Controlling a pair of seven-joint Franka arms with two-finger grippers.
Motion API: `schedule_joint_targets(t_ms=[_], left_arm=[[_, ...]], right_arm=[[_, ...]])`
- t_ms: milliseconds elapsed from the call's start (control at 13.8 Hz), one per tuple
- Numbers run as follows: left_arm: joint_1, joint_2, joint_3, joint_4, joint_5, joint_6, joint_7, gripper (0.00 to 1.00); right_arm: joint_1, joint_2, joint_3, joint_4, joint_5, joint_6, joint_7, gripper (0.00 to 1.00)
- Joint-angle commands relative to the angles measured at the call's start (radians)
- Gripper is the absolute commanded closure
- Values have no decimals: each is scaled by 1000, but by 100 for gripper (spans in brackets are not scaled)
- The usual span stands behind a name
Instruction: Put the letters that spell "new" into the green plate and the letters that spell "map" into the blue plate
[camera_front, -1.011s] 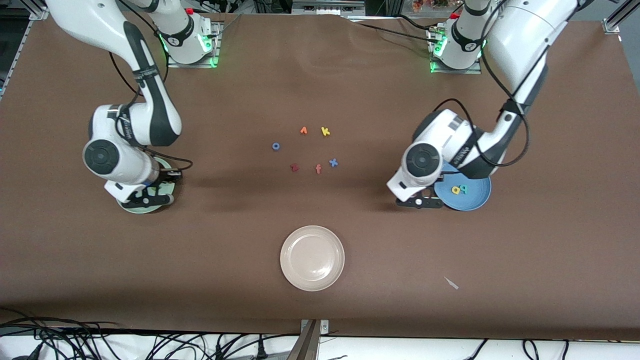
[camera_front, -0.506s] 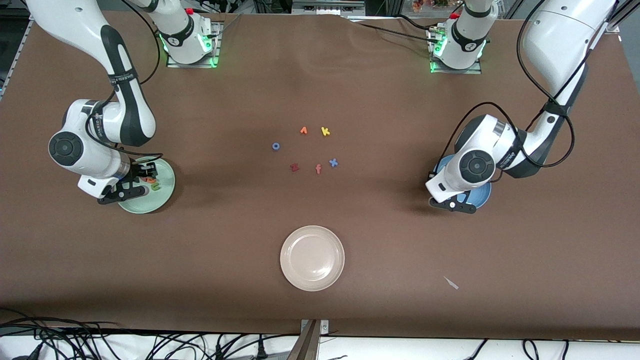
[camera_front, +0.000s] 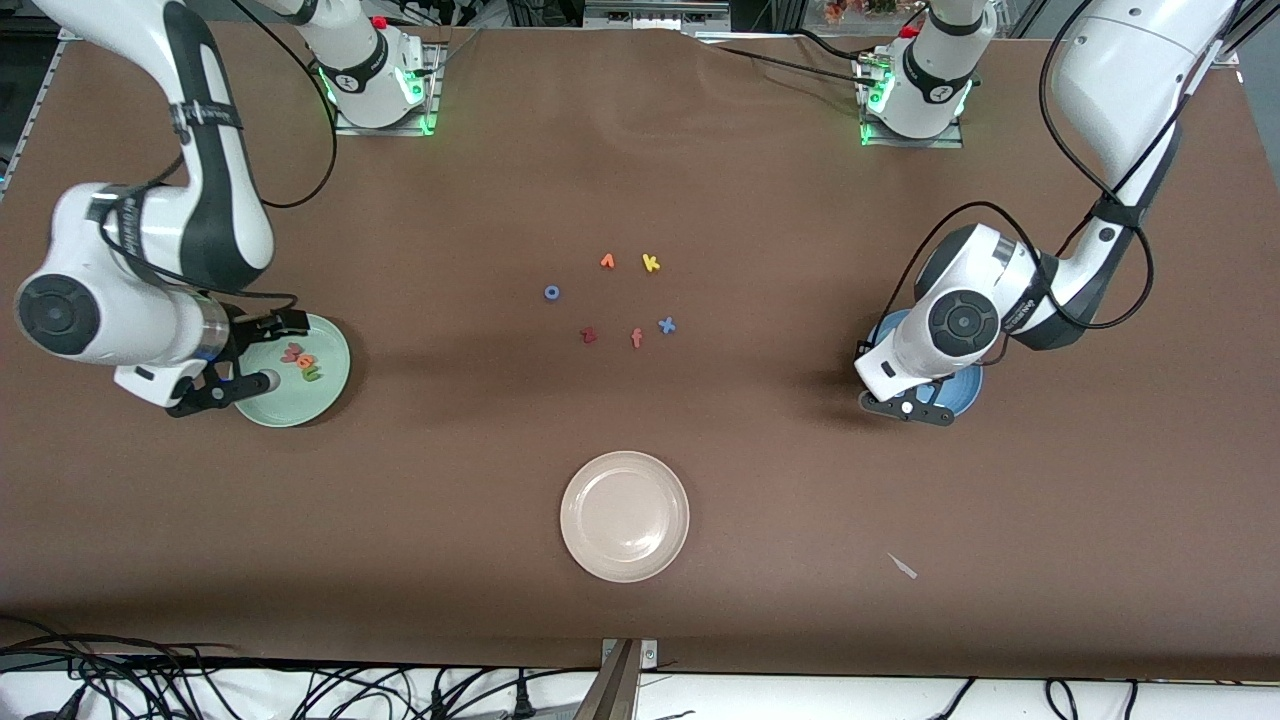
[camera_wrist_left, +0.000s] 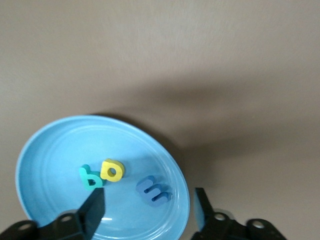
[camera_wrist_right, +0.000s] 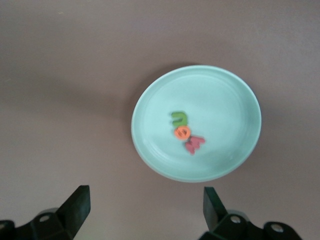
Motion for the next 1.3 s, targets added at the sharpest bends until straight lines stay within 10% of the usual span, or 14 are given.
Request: schedule_joint_targets(t_ms=[0, 650, 795, 1011, 1228], left_arm=[[15, -44, -73, 131, -8, -173, 12, 0], [61, -156, -114, 565, -174, -638, 14, 0], [30, -258, -21, 555, -238, -623, 17, 0], [-221, -347, 348, 497, -391, -612, 26, 0], [-307, -532, 506, 214, -482, -443, 176, 0]], right_arm=[[4, 4, 2, 142, 17, -180, -18, 0], [138, 2, 2, 291, 0, -417, 205, 0], [167, -27, 1, 282, -35, -391, 204, 0], [88, -71, 115, 274, -69, -333, 201, 0], [-83, -209, 272, 141, -75, -235, 199, 0]])
